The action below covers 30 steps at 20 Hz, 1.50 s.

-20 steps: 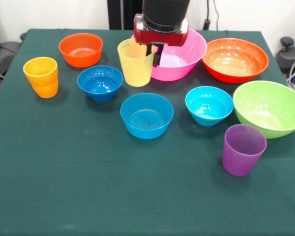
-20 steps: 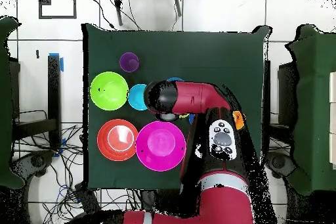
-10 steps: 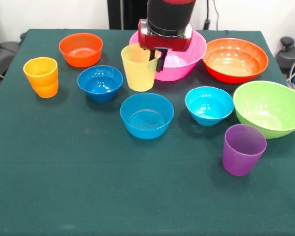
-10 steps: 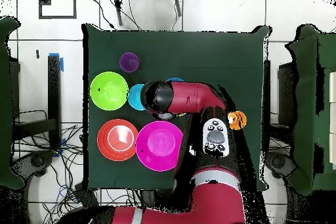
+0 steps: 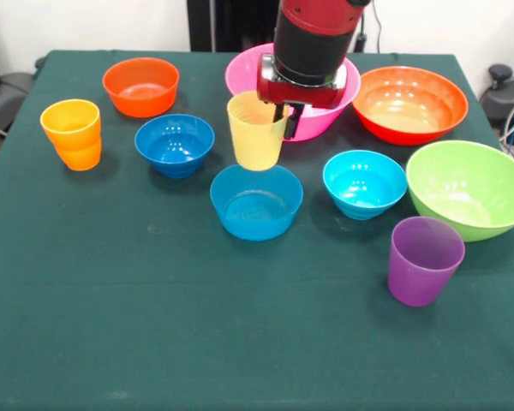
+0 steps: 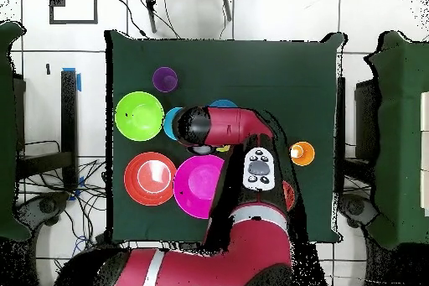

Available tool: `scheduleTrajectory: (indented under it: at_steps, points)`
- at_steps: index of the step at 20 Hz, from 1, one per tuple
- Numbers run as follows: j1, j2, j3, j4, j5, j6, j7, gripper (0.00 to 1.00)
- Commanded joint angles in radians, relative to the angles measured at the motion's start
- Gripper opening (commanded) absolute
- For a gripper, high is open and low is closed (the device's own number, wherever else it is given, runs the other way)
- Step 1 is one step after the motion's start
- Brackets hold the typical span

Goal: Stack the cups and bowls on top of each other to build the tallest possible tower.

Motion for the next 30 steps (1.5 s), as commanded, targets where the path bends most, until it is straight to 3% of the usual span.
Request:
scheduleTrajectory:
  at_steps: [1,7,12,13,30]
  points:
    - [0.015,0.052,0.045,-0.060,0.026,-0.075,0.167,0.00]
    - [-0.023,0.049,0.088,-0.053,0.030,-0.054,0.114,0.00]
    - [-0.043,0.046,0.095,-0.034,0.055,-0.147,0.159,0.00]
    - [-0.046,0.049,0.097,-0.039,0.066,-0.133,0.157,1.00]
    - [-0.014,0.073,0.059,-0.167,0.097,0.049,0.149,1.00]
